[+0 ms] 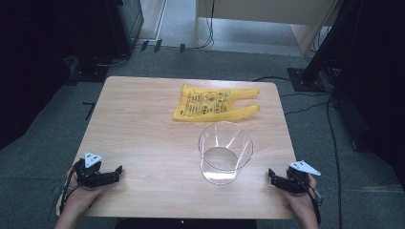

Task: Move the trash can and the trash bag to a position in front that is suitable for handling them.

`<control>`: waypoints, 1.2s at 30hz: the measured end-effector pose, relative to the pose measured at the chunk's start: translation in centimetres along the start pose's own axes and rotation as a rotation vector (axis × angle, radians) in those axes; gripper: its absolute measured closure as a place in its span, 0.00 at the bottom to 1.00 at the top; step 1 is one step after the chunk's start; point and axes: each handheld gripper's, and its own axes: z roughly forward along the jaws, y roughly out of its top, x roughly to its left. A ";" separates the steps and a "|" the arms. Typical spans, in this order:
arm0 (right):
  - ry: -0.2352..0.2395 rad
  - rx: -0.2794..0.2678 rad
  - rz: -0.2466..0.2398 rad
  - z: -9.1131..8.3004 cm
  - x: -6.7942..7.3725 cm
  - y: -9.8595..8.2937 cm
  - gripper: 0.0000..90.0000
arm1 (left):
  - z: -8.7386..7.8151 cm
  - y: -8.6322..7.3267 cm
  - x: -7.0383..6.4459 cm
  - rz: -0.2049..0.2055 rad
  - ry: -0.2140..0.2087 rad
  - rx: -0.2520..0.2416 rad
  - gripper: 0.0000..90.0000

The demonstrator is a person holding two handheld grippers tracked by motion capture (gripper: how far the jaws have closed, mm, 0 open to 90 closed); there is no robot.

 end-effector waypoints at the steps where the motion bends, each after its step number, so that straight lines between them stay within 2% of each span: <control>1: -0.003 0.000 -0.001 0.0 0.0 0.0 0.17 | 0.0 0.0 0.0 0.000 0.000 0.000 0.01; 4: -0.020 0.003 -0.013 0.0 0.2 0.0 0.19 | 0.0 0.0 0.0 0.000 0.000 0.000 0.01; 6: -0.031 -0.001 -0.023 0.0 0.3 0.0 0.24 | 0.0 0.0 0.0 0.001 0.000 0.000 0.01; 10: -0.042 -0.061 -0.042 -0.4 0.7 -0.1 0.32 | 0.1 0.1 0.0 -0.004 0.003 -0.002 0.01; 12: -0.043 -0.077 -0.038 -0.5 0.8 0.0 0.32 | 0.1 0.1 0.1 -0.004 0.004 -0.001 0.01; 13: -0.034 -0.102 -0.027 -0.8 1.1 0.3 0.33 | 0.1 0.1 0.1 -0.007 0.005 -0.002 0.01; 16: -0.036 -0.111 -0.033 -0.9 1.4 0.5 0.34 | 0.1 0.1 0.1 -0.007 0.006 -0.002 0.01; 17: -0.019 -0.128 -0.027 -1.1 1.9 0.8 0.38 | 0.1 0.1 0.1 -0.007 0.006 -0.002 0.01; 18: -0.021 -0.133 -0.026 -1.2 2.1 1.0 0.42 | 0.1 0.1 0.1 -0.007 0.006 -0.001 0.01; 24: 0.017 -0.167 0.021 -2.1 3.3 2.7 0.45 | 0.2 0.2 0.1 -0.026 0.027 -0.001 0.01; 25: 0.025 -0.194 0.002 -2.2 4.1 3.4 0.46 | 0.3 0.3 0.1 -0.034 0.033 -0.003 0.01; 27: 0.001 -0.192 -0.047 -1.8 4.8 4.1 0.46 | 0.3 0.3 0.1 -0.037 0.035 -0.002 0.01; 28: -0.001 -0.187 -0.054 -1.5 5.0 4.5 0.46 | 0.3 0.3 0.1 -0.038 0.036 -0.002 0.01; 31: 0.018 -0.200 -0.051 -1.0 5.3 5.3 0.46 | 0.3 0.3 0.1 -0.040 0.036 -0.002 0.01; 33: -0.002 -0.195 -0.073 -0.5 5.6 6.5 0.47 | 0.3 0.3 0.1 -0.040 0.036 -0.003 0.01; 34: -0.003 -0.190 -0.071 -0.2 5.7 7.4 0.47 | 0.3 0.3 0.1 -0.039 0.036 -0.002 0.01; 35: -0.003 -0.190 -0.071 -0.2 5.7 7.4 0.47 | 0.3 0.3 0.1 -0.039 0.036 -0.002 0.01; 36: 0.005 -0.188 -0.056 0.0 5.7 8.1 0.47 | 0.3 0.3 0.1 -0.040 0.036 -0.003 0.01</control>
